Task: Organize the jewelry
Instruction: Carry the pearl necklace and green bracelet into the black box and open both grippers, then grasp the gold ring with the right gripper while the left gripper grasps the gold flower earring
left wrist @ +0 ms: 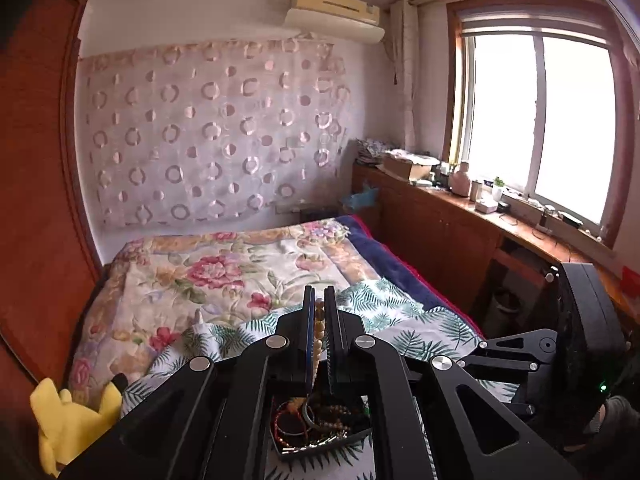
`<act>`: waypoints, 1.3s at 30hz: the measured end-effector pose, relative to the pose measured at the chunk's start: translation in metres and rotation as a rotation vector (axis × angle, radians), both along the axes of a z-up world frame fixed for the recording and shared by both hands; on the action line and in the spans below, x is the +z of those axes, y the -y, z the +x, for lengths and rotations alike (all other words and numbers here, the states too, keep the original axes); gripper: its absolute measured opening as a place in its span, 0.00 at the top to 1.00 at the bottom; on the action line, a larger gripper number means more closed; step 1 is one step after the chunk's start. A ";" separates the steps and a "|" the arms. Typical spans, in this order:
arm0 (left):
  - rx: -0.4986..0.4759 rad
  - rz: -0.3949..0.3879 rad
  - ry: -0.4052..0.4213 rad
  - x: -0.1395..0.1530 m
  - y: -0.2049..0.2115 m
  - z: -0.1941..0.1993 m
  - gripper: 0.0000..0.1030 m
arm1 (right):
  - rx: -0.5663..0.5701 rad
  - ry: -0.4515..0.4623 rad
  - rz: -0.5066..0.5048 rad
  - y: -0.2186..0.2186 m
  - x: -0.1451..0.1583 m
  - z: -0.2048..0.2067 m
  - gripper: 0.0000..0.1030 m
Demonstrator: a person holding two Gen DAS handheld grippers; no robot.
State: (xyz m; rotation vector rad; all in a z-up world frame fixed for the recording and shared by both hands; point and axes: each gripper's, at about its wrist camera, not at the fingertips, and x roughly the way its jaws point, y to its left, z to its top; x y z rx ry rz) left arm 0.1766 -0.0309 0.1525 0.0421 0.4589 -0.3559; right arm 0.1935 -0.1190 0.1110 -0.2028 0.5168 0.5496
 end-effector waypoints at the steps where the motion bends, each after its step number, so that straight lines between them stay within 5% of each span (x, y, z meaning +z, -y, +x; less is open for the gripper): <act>1: 0.003 0.004 -0.008 -0.005 0.000 0.003 0.96 | -0.001 -0.009 0.002 -0.001 -0.004 0.004 0.99; 13: 0.027 0.036 -0.178 -0.103 -0.010 0.030 0.95 | -0.011 -0.195 0.014 -0.017 -0.080 0.045 0.98; 17: 0.040 0.022 -0.186 -0.114 -0.018 0.023 0.61 | -0.016 -0.198 0.000 -0.019 -0.090 0.042 0.97; 21: 0.059 0.030 -0.177 -0.119 -0.024 0.011 0.45 | -0.017 -0.191 0.010 -0.015 -0.088 0.036 0.95; 24: 0.079 0.042 -0.150 -0.125 -0.031 -0.006 0.29 | -0.014 -0.176 0.021 -0.009 -0.084 0.024 0.72; 27: 0.107 0.085 -0.118 -0.133 -0.033 -0.027 0.14 | -0.004 -0.159 0.025 -0.002 -0.083 0.005 0.70; 39: 0.108 0.087 -0.135 -0.171 -0.047 -0.088 0.08 | 0.069 -0.253 0.001 -0.003 -0.127 -0.064 0.70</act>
